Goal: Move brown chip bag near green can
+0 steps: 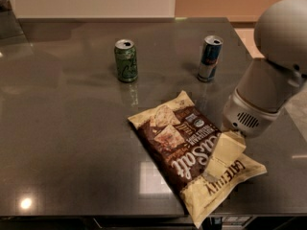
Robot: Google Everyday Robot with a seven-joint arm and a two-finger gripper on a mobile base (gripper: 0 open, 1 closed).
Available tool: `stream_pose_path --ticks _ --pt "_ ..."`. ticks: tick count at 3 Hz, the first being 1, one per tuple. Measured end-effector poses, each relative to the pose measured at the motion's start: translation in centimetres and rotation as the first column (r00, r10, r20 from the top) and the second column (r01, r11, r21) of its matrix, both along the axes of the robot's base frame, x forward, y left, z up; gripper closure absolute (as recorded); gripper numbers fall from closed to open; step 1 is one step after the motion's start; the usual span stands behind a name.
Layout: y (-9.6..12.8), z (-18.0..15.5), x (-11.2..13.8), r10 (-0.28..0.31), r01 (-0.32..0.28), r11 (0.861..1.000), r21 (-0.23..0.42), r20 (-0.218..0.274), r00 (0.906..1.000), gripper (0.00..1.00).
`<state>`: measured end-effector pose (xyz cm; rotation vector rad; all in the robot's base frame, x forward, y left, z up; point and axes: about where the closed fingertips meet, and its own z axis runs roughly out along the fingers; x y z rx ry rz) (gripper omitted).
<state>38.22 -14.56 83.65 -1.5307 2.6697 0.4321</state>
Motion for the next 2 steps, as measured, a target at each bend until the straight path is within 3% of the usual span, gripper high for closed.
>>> stream_pose_path --ticks 2 --pt "0.60 -0.02 -0.13 0.006 -0.006 1.000 -0.018 -0.003 1.0000 0.63"
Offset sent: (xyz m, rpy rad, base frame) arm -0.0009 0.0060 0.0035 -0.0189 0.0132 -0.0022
